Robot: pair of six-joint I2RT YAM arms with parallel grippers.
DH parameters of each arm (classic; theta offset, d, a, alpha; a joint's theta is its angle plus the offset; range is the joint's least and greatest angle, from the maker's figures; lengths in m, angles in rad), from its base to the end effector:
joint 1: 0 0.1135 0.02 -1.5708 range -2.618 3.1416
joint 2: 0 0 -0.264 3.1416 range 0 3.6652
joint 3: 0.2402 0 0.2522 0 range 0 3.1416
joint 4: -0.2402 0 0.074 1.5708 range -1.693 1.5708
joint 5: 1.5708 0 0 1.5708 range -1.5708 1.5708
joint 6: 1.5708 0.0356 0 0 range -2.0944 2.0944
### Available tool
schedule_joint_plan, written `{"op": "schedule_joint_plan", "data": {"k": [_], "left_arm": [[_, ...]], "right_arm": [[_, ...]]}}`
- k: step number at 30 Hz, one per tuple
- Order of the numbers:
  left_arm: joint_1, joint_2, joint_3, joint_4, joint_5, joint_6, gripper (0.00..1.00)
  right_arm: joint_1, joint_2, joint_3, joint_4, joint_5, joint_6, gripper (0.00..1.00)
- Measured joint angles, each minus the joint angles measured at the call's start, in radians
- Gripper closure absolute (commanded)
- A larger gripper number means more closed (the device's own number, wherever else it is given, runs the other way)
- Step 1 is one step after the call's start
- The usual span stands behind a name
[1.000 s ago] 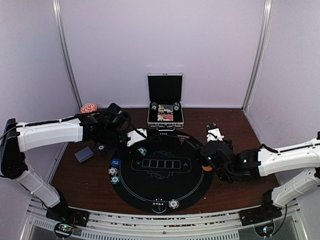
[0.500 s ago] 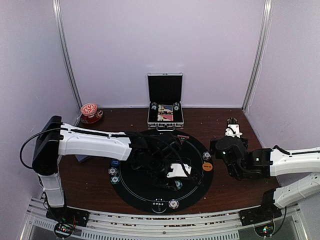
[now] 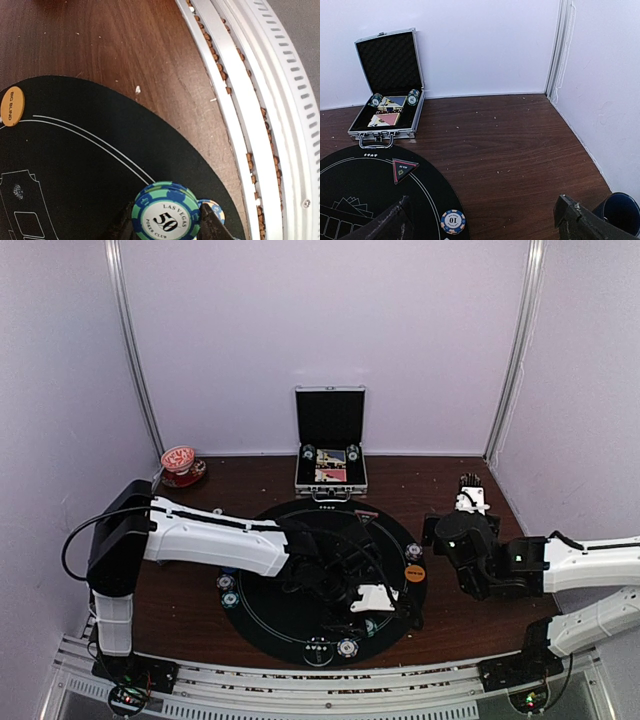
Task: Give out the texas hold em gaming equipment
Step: Place the pile of poker chips at the dealer area.
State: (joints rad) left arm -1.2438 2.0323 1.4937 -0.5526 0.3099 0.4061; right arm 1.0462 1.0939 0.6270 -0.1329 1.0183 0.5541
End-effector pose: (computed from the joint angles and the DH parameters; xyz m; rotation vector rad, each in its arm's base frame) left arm 0.1273 -0.4092 0.1800 2.0928 1.7903 -0.6664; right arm 0.1370 0.1762 0.2390 0.0756 1.8701 -0.0185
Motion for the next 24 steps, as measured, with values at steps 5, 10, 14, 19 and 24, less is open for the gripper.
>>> {"op": "schedule_joint_plan", "data": {"k": [5, 10, 14, 19, 24], "left_arm": [[-0.017, 0.017, 0.011, 0.009, 0.001, -0.013, 0.77], [-0.032, 0.058, 0.020, 0.011, 0.002, -0.017, 0.77], [-0.041, 0.071, 0.020, 0.010, 0.001, -0.020, 0.76], [-0.049, 0.073, 0.022, 0.012, 0.001, -0.021, 0.76], [-0.053, 0.085, 0.024, 0.013, 0.000, -0.023, 0.75]], "right_arm": [[0.000, -0.031, -0.011, 0.002, 0.005, 0.000, 0.00], [-0.003, -0.032, -0.013, 0.003, 0.004, -0.001, 0.00], [-0.003, -0.028, -0.013, 0.003, 0.003, -0.001, 0.00], [-0.003, -0.027, -0.013, 0.003, 0.003, -0.002, 0.00], [-0.003, -0.027, -0.013, 0.003, -0.002, -0.005, 0.00]]}}
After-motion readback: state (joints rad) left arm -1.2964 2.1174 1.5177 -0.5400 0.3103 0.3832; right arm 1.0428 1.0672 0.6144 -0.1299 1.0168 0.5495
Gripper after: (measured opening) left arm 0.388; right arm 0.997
